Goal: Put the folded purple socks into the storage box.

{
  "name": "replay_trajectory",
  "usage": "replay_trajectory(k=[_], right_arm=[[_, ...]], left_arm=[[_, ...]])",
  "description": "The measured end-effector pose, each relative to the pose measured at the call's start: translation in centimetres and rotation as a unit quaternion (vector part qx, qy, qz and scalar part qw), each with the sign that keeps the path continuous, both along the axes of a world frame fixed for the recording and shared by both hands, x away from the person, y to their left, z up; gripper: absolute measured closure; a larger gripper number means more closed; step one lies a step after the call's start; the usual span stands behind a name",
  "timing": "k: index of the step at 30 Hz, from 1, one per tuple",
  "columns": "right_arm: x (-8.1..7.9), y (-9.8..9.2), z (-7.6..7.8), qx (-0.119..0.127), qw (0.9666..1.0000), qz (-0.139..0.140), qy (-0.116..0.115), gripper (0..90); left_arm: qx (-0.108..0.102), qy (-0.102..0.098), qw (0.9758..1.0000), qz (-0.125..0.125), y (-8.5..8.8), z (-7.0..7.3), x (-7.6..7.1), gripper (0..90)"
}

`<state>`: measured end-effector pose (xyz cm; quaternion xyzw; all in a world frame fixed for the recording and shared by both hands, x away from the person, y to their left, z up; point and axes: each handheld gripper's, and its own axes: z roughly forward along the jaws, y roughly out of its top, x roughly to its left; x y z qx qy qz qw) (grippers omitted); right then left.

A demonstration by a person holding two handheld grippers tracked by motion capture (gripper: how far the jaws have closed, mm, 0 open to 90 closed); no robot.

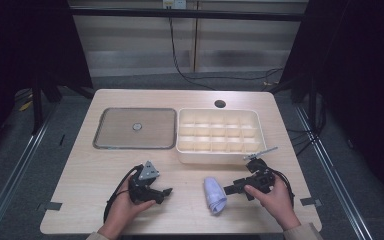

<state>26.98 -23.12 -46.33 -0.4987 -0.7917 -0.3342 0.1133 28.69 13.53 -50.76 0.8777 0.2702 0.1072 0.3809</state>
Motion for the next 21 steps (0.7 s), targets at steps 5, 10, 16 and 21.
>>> replay_trajectory(k=[5, 10, 16, 21], right_arm=[[0.0, 0.8, -0.2, -0.001, 0.9999, 0.005, 0.016, 36.6], [0.2, 1.7, -0.5, -0.005, 0.9994, 0.013, 0.030, 39.4], [0.4, 2.8, -0.8, -0.020, 0.9990, 0.020, 0.034, 43.0], [0.5, 3.4, -1.3, -0.033, 0.9983, 0.029, 0.038, 48.7]], left_arm=[[-0.001, 0.002, 1.0000, -0.002, 0.0, 0.0, 0.0, 19.6], [-0.001, 0.002, 1.0000, -0.002, 0.0, 0.0, 0.0, 19.6], [-0.001, 0.002, 1.0000, -0.001, 0.0, 0.0, 0.0, 19.6], [-0.001, 0.002, 1.0000, -0.002, 0.0, 0.0, 0.0, 19.6]])
